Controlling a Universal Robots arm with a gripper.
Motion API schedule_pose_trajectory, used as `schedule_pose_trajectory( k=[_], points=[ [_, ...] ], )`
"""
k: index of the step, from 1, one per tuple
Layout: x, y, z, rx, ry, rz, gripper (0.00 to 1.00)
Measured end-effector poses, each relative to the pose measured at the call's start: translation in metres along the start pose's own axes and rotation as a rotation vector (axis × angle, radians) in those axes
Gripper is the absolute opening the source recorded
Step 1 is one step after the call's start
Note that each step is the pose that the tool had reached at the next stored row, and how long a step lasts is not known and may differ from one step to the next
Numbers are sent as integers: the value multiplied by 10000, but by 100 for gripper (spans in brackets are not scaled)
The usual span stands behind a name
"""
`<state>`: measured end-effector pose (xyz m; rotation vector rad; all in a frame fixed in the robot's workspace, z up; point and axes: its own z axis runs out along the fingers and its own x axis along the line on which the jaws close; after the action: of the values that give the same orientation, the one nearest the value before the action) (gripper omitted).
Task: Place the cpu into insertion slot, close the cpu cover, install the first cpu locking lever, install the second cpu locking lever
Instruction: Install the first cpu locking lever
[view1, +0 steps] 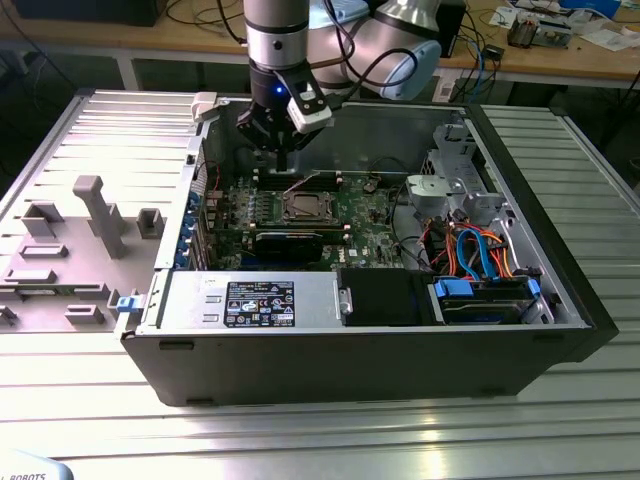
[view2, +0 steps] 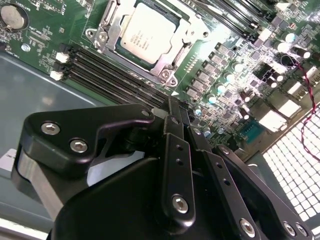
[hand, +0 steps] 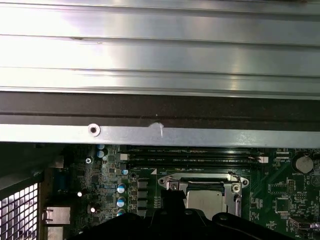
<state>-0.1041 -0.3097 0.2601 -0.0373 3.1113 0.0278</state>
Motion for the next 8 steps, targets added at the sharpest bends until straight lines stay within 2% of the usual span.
schedule_pose_trajectory(
  k=[8],
  points=[
    [-51,-1,3,0,1,1,11]
  ],
)
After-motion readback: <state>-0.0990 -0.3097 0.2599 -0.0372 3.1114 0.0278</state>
